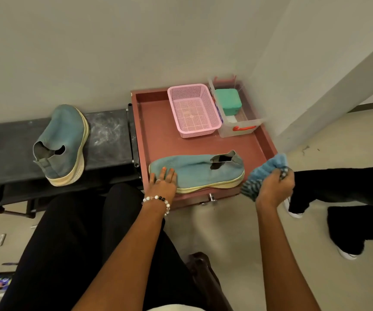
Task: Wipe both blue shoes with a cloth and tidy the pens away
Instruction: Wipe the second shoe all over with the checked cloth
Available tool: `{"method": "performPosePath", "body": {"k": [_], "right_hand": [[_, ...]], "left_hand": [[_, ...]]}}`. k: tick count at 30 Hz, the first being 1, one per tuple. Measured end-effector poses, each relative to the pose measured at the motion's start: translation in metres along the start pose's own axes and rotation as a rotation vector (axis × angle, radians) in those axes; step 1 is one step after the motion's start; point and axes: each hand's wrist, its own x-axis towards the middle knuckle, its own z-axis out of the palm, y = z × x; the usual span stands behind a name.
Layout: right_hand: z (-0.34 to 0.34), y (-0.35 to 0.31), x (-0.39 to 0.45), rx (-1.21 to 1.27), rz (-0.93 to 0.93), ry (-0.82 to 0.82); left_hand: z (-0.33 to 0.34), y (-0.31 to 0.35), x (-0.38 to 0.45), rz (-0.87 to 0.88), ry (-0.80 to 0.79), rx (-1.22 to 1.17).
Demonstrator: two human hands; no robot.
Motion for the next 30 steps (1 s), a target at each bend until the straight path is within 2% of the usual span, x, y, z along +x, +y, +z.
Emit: {"method": "performPosePath", "body": {"k": [2, 3, 5, 7, 8, 10, 11, 13, 16, 18, 22, 25, 28, 30], "right_hand": [[0.01, 0.005, 0.016, -0.094, -0.104, -0.035], [0.017, 0.008, 0.022, -0.153, -0.147, -0.104], [0.034, 0.017, 0.032, -0.304, -0.199, -0.406], [0.045, 0.018, 0.027, -0.413, -0.172, -0.849], [0.048, 0.018, 0.026, -0.462, -0.172, -1.015], [0.048, 0.012, 0.029, -0.578, -0.259, -1.17], [0.046, 0.011, 0.03, -0.614, -0.311, -1.185], [0.038, 0.012, 0.027, -0.674, -0.392, -1.109], [0.016, 0.024, 0.004, -0.621, -0.414, -0.946], [0.002, 0.031, -0.022, -0.554, -0.373, -0.865], [-0.008, 0.031, -0.08, -0.409, -0.291, -0.632], [-0.004, 0.019, -0.114, -0.218, -0.153, -0.664], [-0.005, 0.009, -0.127, 0.11, 0.093, -0.791], [-0.006, 0.009, -0.129, 0.262, 0.25, -0.838]], "left_hand": [[0.0, 0.002, 0.0, 0.011, 0.027, -0.05], [-0.001, 0.003, 0.001, 0.023, 0.057, -0.064], [-0.003, 0.007, 0.001, 0.044, 0.105, -0.103], [0.0, 0.009, 0.0, 0.059, 0.083, -0.174], [0.002, 0.01, 0.0, 0.072, 0.046, -0.187], [0.009, 0.012, -0.002, 0.084, -0.058, -0.17], [0.012, 0.012, -0.002, 0.072, -0.105, -0.151], [0.016, 0.013, -0.001, 0.044, -0.115, -0.125], [0.013, 0.015, 0.002, 0.036, 0.018, -0.146], [0.01, 0.015, 0.006, 0.067, 0.103, -0.216], [-0.002, 0.018, -0.001, 0.214, 0.138, -0.432], [-0.006, 0.026, -0.015, 0.237, 0.054, -0.347], [-0.009, 0.028, -0.029, 0.097, -0.088, -0.433], [-0.009, 0.027, -0.035, 0.036, -0.118, -0.428]]}}
